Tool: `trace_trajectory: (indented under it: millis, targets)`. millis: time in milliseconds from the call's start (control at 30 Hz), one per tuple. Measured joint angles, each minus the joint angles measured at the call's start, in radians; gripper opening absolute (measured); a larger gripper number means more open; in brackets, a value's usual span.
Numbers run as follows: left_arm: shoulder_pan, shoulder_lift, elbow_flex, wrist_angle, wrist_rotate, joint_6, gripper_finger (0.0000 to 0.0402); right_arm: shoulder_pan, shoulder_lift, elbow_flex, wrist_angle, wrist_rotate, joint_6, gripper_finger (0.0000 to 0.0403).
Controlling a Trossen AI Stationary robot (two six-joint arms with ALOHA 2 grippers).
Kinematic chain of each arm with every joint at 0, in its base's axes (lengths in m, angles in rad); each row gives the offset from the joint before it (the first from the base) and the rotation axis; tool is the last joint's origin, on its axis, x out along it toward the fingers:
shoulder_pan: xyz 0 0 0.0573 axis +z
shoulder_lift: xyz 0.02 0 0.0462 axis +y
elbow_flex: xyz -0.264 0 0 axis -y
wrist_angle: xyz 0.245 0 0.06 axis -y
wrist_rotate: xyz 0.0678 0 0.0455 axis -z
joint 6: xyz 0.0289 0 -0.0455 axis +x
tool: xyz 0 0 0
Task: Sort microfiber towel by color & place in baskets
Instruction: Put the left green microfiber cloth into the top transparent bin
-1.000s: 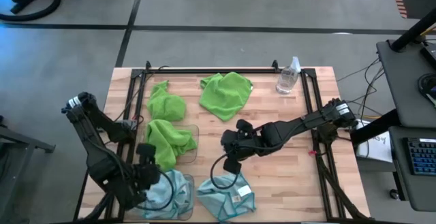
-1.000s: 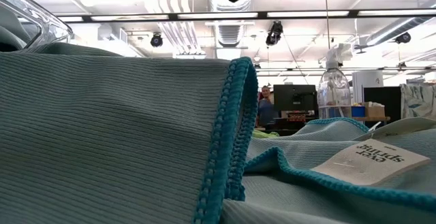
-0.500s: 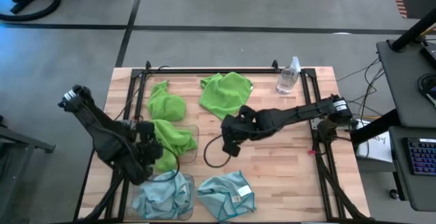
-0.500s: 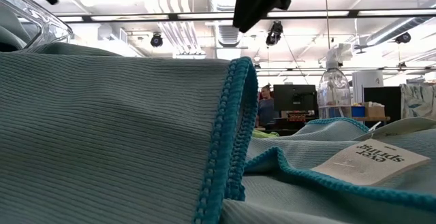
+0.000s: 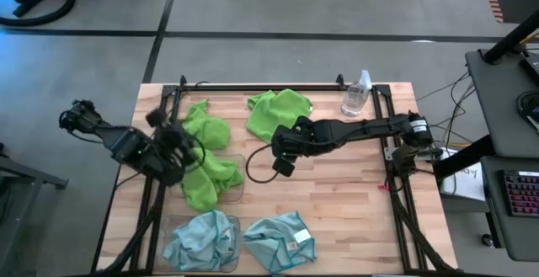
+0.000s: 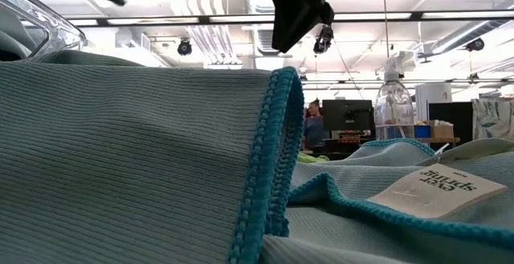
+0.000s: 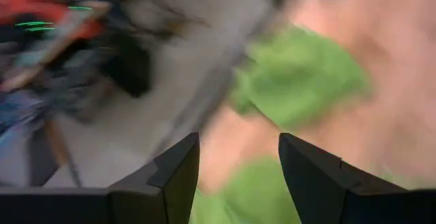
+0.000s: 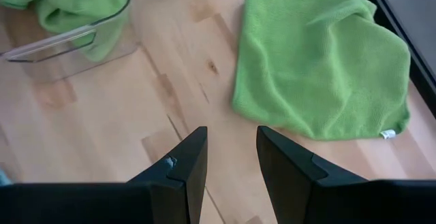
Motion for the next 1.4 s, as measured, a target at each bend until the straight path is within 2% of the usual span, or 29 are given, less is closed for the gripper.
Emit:
trace_trajectory:
  millis: [100,133,200,400,533,633,833,900,1033,1200,1400]
  targets:
    - [0.053,-0.020,-0.014,0.001,-0.179,-0.071,0.0185,-0.004,0.000,0.000,0.000,0.000,0.000,0.0123]
    - [0.070,-0.022,-0.015,0.003,-0.208,-0.070,0.0185,-0.004,0.000,0.000,0.000,0.000,0.000,0.0123]
    - [0.099,-0.021,-0.015,0.004,-0.195,-0.036,0.0185,-0.003,0.000,0.000,0.000,0.000,0.000,0.0123]
    - [0.268,-0.018,-0.011,0.004,0.077,0.100,0.0185,-0.003,0.000,-0.001,0.000,-0.001,0.000,0.0123]
    - [0.400,-0.030,-0.012,0.027,0.155,0.199,0.0185,-0.003,0.000,-0.001,0.000,0.000,0.000,0.0123]
    - [0.497,-0.047,-0.016,0.114,0.263,0.317,0.0185,-0.003,0.000,-0.001,0.000,-0.001,0.000,0.0123]
    - [0.649,-0.069,-0.082,0.383,0.585,0.532,0.0185,-0.003,0.000,-0.001,0.000,-0.001,-0.013,0.0123]
    - [0.689,-0.062,-0.106,0.412,0.631,0.562,0.0185,-0.003,0.000,-0.001,0.000,-0.001,-0.024,0.0123]
    - [0.767,-0.032,-0.150,0.370,0.708,0.574,0.0185,-0.002,0.000,-0.001,0.000,-0.001,-0.051,0.0123]
    - [0.813,0.007,-0.209,0.373,0.717,0.618,0.0185,-0.003,0.002,-0.001,-0.003,-0.001,-0.078,0.0123]
    - [0.862,0.081,-0.256,0.409,0.789,0.684,0.0185,-0.003,0.003,-0.026,0.000,0.000,-0.122,0.0123]
